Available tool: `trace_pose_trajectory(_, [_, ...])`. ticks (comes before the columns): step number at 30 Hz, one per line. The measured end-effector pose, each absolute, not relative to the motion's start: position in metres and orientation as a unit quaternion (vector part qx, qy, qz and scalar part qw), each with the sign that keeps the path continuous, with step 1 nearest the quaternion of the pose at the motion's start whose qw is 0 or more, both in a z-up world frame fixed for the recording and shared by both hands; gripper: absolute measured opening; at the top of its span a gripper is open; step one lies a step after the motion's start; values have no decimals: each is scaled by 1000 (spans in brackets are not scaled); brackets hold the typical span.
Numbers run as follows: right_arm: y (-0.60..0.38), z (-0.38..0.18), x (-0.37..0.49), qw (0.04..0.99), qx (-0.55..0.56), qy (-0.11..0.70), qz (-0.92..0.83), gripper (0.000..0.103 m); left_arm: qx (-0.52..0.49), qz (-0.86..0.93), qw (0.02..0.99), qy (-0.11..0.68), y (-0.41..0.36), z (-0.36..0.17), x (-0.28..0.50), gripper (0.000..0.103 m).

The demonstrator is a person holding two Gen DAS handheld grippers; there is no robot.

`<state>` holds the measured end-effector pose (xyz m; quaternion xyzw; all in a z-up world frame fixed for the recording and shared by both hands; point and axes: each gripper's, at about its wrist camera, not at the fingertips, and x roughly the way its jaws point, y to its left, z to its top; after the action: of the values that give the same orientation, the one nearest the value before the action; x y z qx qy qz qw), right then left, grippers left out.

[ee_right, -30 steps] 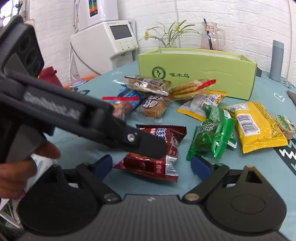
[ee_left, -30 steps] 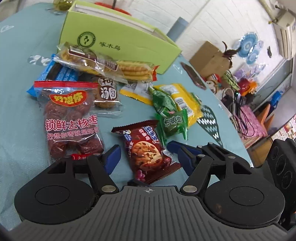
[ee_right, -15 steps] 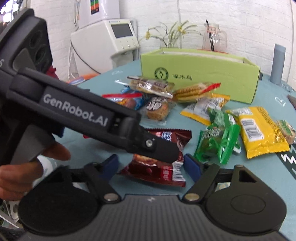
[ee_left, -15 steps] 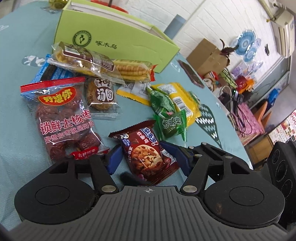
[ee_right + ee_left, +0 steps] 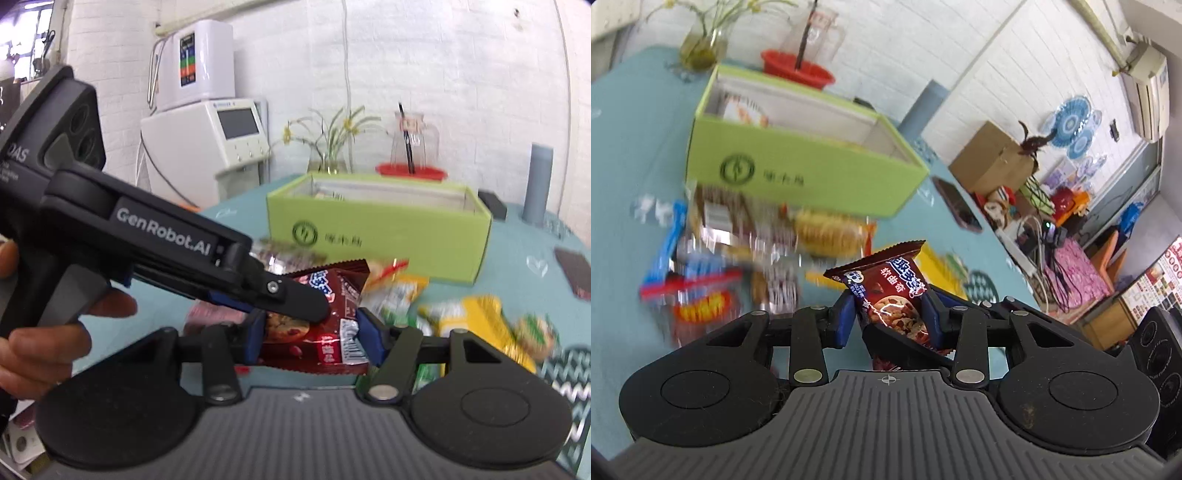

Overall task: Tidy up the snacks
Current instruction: 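Drop the cookie packet into the green box with the left gripper, then reach the left gripper to the red-labelled dates bag and grasp it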

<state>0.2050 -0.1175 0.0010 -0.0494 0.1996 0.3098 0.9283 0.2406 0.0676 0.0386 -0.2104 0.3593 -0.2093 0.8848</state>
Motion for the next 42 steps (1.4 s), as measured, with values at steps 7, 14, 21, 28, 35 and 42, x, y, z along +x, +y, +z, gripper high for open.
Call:
trace_pose_trajectory(7, [-104, 43, 299, 931, -75, 165, 316, 66, -185, -195, 905, 330, 66, 87, 344, 18])
trace_pose_trajectory(14, [-93, 46, 398, 926, -85, 199, 310, 66, -163, -173, 906, 351, 56, 83, 445, 18])
trace_pose_trajectory(21, [-95, 11, 443, 911, -55, 255, 320, 69, -154, -158, 897, 383, 52, 39, 486, 28])
trace_pose_trajectory(28, [-122, 43, 399, 925, -27, 204, 320, 84, -157, -159, 922, 316, 69, 80, 437, 52])
trace_pose_trajectory(35, [-122, 48, 291, 913, -26, 172, 370, 103, -178, -161, 931, 274, 92, 94, 324, 60])
trace_pose_trajectory(42, [-82, -9, 206, 879, -32, 236, 413, 103, -237, -60, 927, 284, 133, 40, 213, 67])
